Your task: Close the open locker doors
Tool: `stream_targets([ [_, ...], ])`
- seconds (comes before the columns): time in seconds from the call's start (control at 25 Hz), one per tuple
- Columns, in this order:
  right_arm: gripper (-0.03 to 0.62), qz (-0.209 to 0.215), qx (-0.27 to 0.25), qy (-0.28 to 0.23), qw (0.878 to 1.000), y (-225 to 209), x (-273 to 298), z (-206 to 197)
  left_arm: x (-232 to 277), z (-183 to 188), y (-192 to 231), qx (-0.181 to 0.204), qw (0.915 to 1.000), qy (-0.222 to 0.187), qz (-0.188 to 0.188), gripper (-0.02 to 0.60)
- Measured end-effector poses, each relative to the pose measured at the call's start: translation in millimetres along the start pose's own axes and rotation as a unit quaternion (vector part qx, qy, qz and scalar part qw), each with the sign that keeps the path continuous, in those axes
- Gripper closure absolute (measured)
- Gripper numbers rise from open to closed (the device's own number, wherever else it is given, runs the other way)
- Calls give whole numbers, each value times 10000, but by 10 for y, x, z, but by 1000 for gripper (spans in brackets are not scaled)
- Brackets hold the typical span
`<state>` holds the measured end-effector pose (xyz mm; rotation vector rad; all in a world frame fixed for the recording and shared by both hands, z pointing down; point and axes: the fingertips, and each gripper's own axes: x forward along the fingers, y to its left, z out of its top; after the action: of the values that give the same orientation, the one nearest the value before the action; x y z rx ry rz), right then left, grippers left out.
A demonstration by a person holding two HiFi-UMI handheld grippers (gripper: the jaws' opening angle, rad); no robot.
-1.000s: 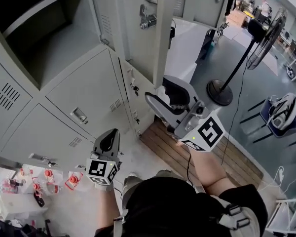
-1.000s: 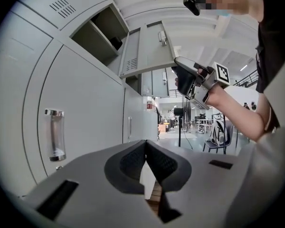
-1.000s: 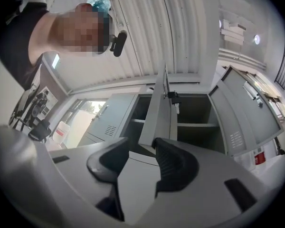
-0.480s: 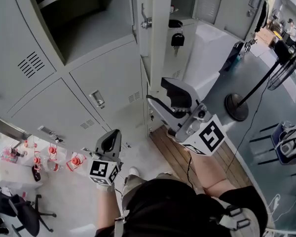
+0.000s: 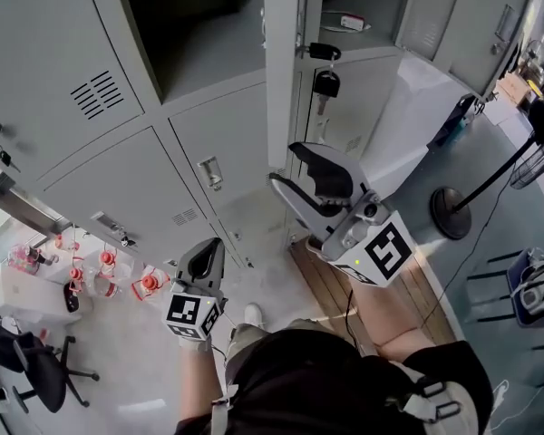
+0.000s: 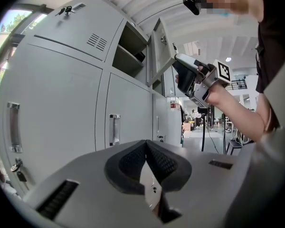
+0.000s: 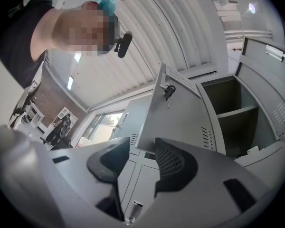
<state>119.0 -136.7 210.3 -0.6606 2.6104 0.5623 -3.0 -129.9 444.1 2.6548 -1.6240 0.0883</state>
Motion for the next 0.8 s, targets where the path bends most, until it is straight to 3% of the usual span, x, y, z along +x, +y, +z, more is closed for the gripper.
stream_targets([
  [0.8, 431, 346, 156, -11, 9993, 92, 801, -361, -156, 12, 747, -35, 9989, -34, 465, 572],
])
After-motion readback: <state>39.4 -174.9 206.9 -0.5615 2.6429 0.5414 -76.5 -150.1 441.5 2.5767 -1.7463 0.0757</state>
